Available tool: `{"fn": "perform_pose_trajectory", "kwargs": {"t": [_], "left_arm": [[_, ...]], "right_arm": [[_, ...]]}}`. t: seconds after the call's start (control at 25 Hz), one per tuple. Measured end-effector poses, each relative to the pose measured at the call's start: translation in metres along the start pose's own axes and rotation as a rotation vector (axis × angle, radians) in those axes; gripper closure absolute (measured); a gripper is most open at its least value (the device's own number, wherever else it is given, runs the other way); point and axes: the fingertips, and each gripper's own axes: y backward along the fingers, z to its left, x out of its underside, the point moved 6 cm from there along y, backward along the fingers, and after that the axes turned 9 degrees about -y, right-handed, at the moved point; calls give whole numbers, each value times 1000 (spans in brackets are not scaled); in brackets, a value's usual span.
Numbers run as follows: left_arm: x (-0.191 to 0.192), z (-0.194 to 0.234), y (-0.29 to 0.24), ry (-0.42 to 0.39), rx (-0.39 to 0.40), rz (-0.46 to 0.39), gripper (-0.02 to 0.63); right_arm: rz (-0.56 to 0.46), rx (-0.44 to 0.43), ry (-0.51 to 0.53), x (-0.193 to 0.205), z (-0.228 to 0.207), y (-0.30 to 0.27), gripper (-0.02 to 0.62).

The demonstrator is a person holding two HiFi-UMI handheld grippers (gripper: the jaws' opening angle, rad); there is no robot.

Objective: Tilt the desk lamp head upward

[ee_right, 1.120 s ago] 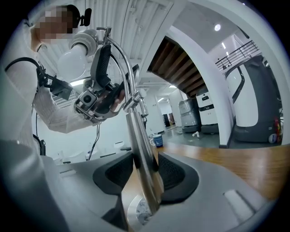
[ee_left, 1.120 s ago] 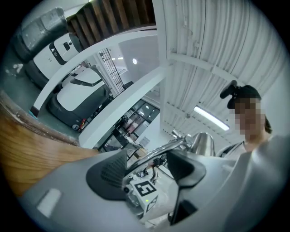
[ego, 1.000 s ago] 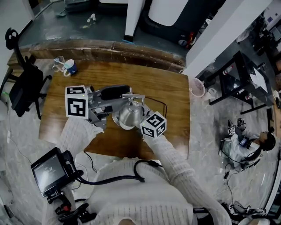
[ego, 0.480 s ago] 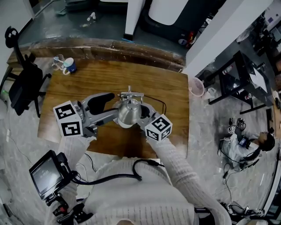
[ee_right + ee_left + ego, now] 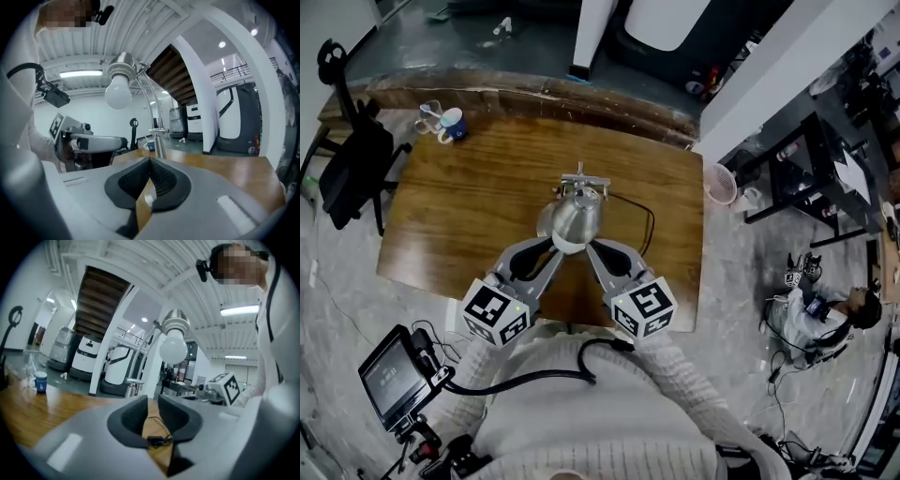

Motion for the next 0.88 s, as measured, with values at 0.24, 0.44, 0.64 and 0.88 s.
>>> {"fn": "perform_pose_trajectory", "kwargs": {"t": [0.24, 0.44, 0.64, 0.88], "left_arm": [[3, -38, -7, -112, -119, 42, 598], [13, -50, 3, -94, -200, 102, 598], [21, -45, 8, 26, -195, 101, 598], [25, -49, 7, 34, -165, 122, 598]], "right_arm": [[11, 79, -45, 10, 16, 17, 597], [17, 80, -29, 11, 30, 26, 597], [25, 53, -21, 7, 41, 26, 597], [39, 42, -2, 8, 44, 25, 597]]}}
